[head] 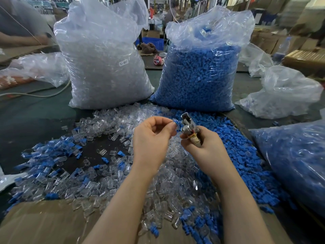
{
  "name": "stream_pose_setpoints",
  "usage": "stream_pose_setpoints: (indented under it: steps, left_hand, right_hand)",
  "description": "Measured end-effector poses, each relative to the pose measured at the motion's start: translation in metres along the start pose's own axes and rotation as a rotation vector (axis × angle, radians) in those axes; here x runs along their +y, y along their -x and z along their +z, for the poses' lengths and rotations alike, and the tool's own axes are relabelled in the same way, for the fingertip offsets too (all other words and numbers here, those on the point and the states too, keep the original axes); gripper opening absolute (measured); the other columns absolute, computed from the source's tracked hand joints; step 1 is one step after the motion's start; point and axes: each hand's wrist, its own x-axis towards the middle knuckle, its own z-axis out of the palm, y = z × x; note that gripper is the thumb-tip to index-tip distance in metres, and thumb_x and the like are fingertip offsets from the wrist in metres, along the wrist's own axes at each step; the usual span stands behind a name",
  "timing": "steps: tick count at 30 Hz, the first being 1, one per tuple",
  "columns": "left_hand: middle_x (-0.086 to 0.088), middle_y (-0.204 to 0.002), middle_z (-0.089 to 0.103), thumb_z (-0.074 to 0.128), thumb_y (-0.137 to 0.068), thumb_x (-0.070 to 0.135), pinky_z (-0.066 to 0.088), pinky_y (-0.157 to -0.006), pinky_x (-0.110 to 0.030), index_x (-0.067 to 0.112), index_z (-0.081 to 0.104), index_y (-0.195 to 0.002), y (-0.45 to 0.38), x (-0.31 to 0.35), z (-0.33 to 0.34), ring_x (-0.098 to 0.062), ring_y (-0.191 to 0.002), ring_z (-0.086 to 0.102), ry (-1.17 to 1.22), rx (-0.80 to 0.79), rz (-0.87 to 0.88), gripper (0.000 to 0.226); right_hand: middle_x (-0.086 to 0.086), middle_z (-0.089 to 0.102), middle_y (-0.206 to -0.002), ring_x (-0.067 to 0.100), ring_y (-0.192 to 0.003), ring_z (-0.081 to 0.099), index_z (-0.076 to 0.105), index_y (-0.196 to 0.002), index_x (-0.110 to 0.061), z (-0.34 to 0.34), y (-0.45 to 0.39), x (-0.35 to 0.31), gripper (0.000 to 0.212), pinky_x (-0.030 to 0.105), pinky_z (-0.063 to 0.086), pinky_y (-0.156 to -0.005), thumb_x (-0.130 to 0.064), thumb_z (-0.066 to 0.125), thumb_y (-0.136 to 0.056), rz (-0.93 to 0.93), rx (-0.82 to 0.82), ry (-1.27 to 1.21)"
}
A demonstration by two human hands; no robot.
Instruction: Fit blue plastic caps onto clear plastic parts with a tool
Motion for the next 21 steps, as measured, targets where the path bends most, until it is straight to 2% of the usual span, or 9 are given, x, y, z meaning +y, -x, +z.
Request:
stream_pose_setpoints:
  steps: [6,12,17,21]
  left_hand:
    - [0.004,-0.07,0.073,0.071,-0.086,0.002,0.054,-0.066,-0.016,0.016,0.07,-0.08,-0.002,-0.003,-0.002,-0.006,-0.069,0.069,0.02,-0.04,0.059,0.015]
    - [0.001,-0.073,0.073,0.071,-0.086,0.001,0.055,-0.068,-0.018,0.013,0.07,-0.083,-0.004,-0.005,-0.007,-0.008,-0.07,0.07,0.052,-0.106,0.073,0.013]
    - [0.002,-0.073,0.073,0.072,-0.085,0.002,0.054,-0.068,-0.016,0.012,0.071,-0.083,-0.006,-0.007,-0.011,-0.005,-0.07,0.069,0.053,-0.145,0.077,0.01]
    - [0.002,-0.074,0.073,0.072,-0.085,0.002,0.054,-0.067,-0.016,0.01,0.071,-0.084,-0.006,-0.007,-0.012,-0.005,-0.069,0.068,0.064,-0.146,0.07,0.008]
  right_hand:
    - [-0.007,0.067,-0.077,0.016,-0.073,0.062,0.064,-0.089,-0.027,0.002,0.0,0.0,0.02,0.049,0.054,-0.073,-0.038,0.059,-0.073,-0.005,-0.058,0.016]
    - [-0.011,0.065,-0.075,0.008,-0.063,0.056,0.063,-0.087,-0.027,0.002,0.0,-0.001,0.018,0.041,0.05,-0.065,-0.037,0.057,-0.073,-0.003,-0.078,0.013]
    - [0.004,0.065,-0.072,0.024,-0.068,0.059,0.062,-0.084,-0.02,0.002,0.002,-0.002,0.018,0.048,0.05,-0.065,-0.03,0.053,-0.073,-0.01,-0.078,0.061]
    - [0.005,0.065,-0.072,0.025,-0.067,0.058,0.063,-0.083,-0.019,0.004,0.002,-0.003,0.019,0.048,0.05,-0.063,-0.029,0.051,-0.072,-0.017,-0.075,0.086]
